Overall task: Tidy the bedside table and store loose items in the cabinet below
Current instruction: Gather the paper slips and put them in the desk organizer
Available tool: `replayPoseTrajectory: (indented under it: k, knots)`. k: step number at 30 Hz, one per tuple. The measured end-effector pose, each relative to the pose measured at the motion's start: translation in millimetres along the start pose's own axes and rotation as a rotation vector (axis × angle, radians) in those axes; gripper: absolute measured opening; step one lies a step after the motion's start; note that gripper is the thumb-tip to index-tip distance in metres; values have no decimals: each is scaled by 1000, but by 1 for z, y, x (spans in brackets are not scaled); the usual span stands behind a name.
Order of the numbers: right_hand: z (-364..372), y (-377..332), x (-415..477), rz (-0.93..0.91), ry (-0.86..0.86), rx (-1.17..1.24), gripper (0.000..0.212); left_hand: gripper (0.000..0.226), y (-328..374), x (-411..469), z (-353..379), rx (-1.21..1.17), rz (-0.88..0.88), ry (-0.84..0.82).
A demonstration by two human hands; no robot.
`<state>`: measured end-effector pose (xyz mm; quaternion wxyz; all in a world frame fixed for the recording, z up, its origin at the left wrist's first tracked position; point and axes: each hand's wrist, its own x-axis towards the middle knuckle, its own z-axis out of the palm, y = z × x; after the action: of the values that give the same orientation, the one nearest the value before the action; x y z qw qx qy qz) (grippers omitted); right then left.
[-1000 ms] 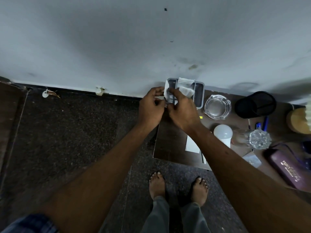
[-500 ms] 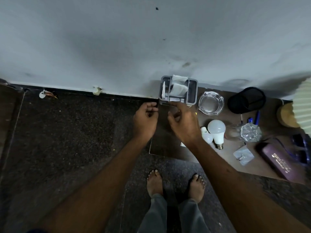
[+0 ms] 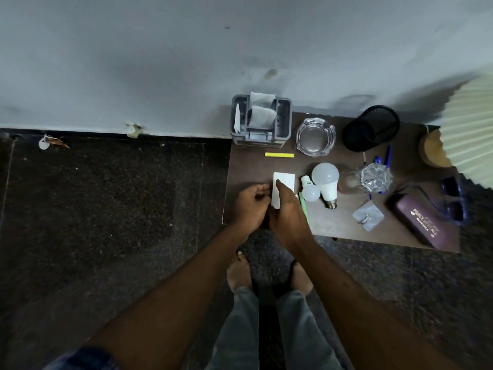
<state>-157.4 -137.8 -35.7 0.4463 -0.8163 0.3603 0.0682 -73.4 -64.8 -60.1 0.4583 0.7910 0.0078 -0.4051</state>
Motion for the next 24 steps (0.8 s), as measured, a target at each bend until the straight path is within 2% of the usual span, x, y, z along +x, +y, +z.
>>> replayPoseTrajectory:
  k: [5,11,18,21,24]
  knots:
    - [-1,4,3,48,-106,-113,80,29,2,2,-1,42,-20,30]
    - [3,-8,6,-2,-185,-242,77,29,0,8,-24,79,-52,170]
    - [20,-33,13,-101,-272,-284,74,31,-15,15,-58,82,-96,327]
    - [29,-43,17,-146,-314,-284,76,31,-19,17,-66,43,-102,321]
    - [37,-54,21,-189,-357,-293,81,28,-24,23,-73,-56,-144,238]
